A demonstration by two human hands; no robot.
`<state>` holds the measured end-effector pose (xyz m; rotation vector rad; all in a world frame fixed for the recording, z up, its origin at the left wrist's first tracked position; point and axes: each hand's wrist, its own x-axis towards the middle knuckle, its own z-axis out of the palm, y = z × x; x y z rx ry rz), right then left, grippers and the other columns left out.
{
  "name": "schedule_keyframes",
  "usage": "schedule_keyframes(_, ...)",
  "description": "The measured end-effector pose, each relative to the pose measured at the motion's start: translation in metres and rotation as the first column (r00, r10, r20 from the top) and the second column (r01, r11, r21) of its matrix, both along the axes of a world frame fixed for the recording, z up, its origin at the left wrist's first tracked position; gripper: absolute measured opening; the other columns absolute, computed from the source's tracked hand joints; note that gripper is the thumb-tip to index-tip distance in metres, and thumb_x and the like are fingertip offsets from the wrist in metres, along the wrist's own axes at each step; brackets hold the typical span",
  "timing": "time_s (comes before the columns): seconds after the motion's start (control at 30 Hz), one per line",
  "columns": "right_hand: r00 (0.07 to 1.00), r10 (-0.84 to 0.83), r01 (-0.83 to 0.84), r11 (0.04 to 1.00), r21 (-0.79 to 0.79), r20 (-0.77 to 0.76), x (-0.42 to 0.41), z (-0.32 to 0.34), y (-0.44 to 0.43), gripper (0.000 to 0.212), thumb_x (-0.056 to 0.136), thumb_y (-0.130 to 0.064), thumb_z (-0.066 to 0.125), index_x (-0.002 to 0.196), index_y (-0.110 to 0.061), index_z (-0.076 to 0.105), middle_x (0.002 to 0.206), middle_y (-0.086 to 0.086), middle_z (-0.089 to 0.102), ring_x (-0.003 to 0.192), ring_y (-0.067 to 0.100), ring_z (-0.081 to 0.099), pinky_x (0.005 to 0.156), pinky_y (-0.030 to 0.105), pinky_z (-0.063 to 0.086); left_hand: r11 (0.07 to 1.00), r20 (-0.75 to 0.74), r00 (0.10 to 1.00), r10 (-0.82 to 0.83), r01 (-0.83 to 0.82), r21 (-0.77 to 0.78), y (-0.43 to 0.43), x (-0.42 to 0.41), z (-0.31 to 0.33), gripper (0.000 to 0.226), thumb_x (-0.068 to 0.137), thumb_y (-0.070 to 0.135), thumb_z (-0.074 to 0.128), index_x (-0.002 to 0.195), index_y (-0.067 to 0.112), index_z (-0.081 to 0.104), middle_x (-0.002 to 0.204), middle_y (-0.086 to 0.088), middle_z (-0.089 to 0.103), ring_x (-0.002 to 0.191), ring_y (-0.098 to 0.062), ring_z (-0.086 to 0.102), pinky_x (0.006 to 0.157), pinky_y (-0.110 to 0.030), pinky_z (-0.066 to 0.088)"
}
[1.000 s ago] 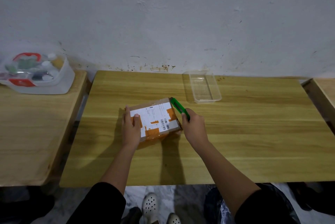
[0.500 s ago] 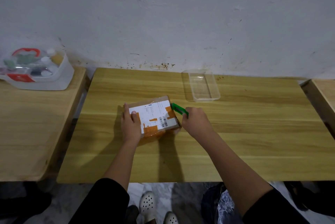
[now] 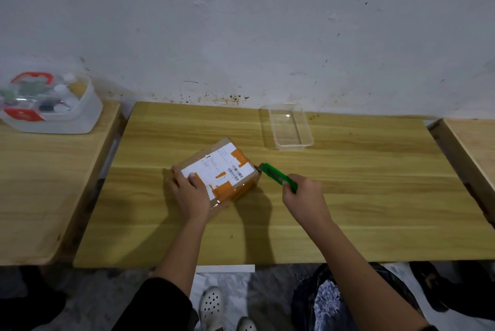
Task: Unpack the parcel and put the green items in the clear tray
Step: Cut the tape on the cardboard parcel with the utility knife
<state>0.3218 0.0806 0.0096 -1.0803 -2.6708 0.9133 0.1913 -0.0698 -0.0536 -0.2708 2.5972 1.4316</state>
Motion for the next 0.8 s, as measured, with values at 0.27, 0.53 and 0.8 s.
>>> schedule_keyframes(0.27, 0.997, -0.046, 0.04, 0.994, -0.098, -0.058, 0.001, -0.011, -0.001, 0.021, 0.089, -0.01, 0.05, 0.073, -0.002, 0.06, 0.055, 0.004, 0.046, 0.046, 0.014, 0.038, 0.04, 0.022, 0.026, 0.67, -0.024, 0.786, -0.617, 0.509, -0.541, -0.036, -0.022, 0.001, 0.052, 0.098, 0.032, 0.03, 0.147, 0.018, 0.017, 0.156, -0.015, 0.013, 0.145, -0.03, 0.004, 0.118, -0.044, 0.01)
schedule_keyframes(0.53, 0.994, -0.056, 0.042, 0.988, -0.146, -0.092, -0.001, -0.011, -0.005, 0.021, 0.092, -0.012, 0.047, 0.072, -0.012, 0.054, 0.054, -0.001, 0.044, 0.045, 0.013, 0.038, 0.039, 0.02, 0.025, 0.643, 0.109, 0.805, -0.584, 0.54, -0.543, -0.032, -0.019, 0.017, 0.052, 0.097, 0.037, 0.032, 0.146, 0.03, 0.018, 0.133, -0.016, 0.041, 0.121, -0.031, 0.038, 0.096, -0.041, 0.036)
schedule_keyframes(0.8, 0.993, -0.073, 0.061, 0.99, -0.129, -0.089, -0.004, -0.012, -0.003, 0.017, 0.091, -0.011, 0.047, 0.08, -0.009, 0.06, 0.057, 0.001, 0.047, 0.047, 0.011, 0.04, 0.041, 0.021, 0.025, 0.762, 0.107, 0.851, -0.515, 0.511, -0.398, -0.015, 0.036, 0.005, 0.062, 0.094, 0.047, 0.036, 0.147, 0.03, 0.009, 0.131, -0.018, 0.034, 0.122, -0.032, 0.032, 0.092, -0.037, 0.036)
